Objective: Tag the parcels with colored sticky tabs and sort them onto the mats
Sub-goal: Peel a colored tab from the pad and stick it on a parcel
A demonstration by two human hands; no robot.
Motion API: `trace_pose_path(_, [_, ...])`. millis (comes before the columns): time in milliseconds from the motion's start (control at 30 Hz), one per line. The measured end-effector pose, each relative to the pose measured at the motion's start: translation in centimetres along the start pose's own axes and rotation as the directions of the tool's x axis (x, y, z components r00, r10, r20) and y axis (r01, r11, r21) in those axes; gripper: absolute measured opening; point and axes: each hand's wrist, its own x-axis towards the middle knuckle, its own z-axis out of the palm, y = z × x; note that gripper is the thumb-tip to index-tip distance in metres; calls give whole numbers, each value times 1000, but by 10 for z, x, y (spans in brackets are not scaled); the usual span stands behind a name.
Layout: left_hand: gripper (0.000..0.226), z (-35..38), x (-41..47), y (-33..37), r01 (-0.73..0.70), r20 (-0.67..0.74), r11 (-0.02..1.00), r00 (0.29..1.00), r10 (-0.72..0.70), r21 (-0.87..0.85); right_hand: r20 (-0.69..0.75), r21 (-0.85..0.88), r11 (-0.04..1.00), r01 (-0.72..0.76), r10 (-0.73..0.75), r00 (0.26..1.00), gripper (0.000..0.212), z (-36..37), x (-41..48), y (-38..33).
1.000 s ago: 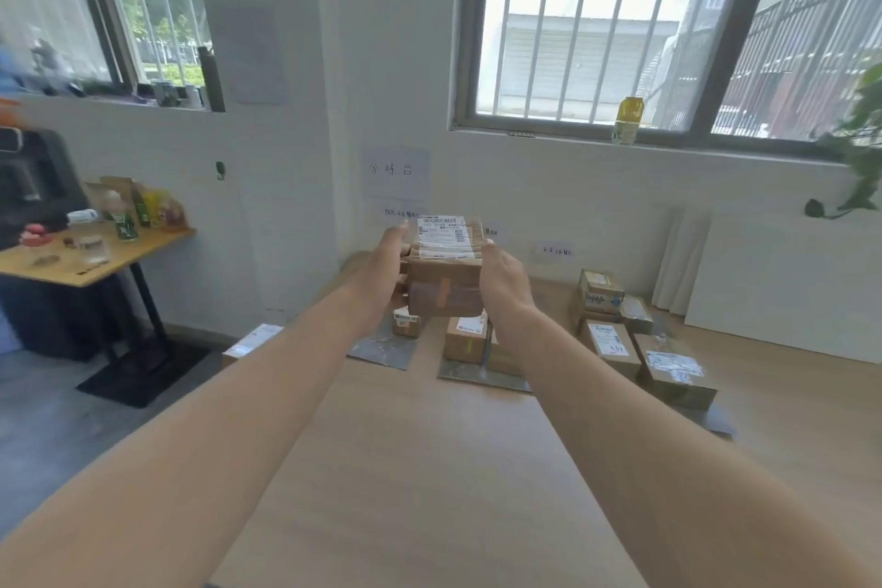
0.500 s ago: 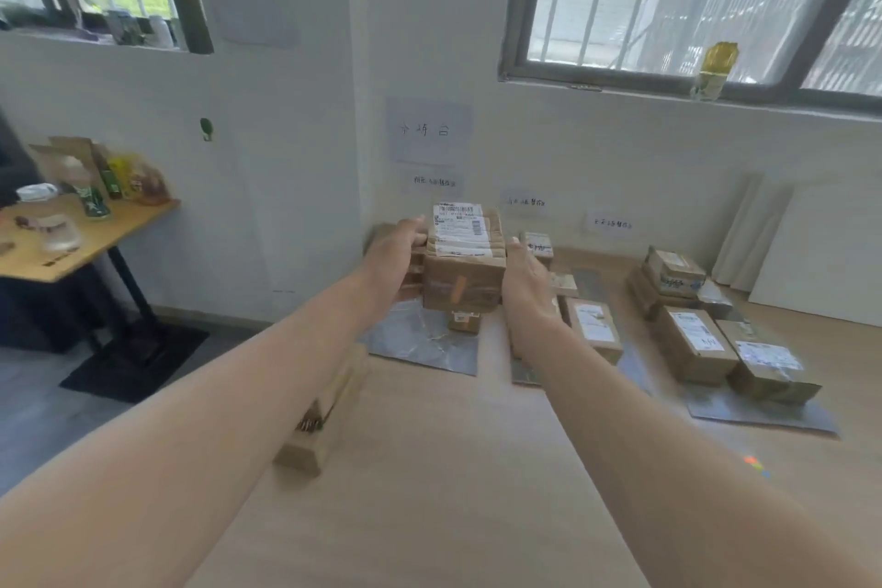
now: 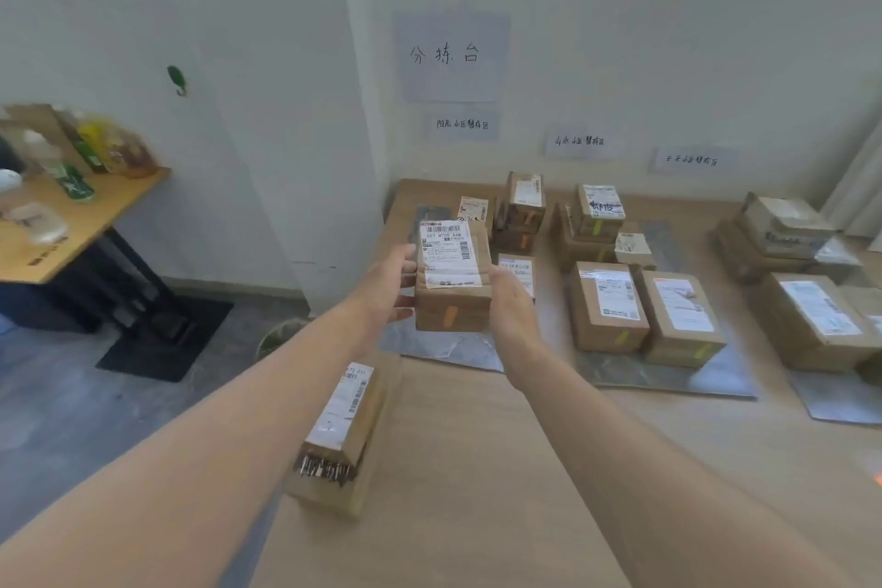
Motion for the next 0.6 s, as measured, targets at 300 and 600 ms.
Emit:
trace_pose_path(300, [35,-1,116,-27,128,18,990,992,-128,-57,-2,2,992,-125,125,992,43,39,88,26])
trace_pose_path(600, [36,19,233,-56,241,94,969,967,-236,-54,-38,-10,980,-201,200,979,42,60,179,68])
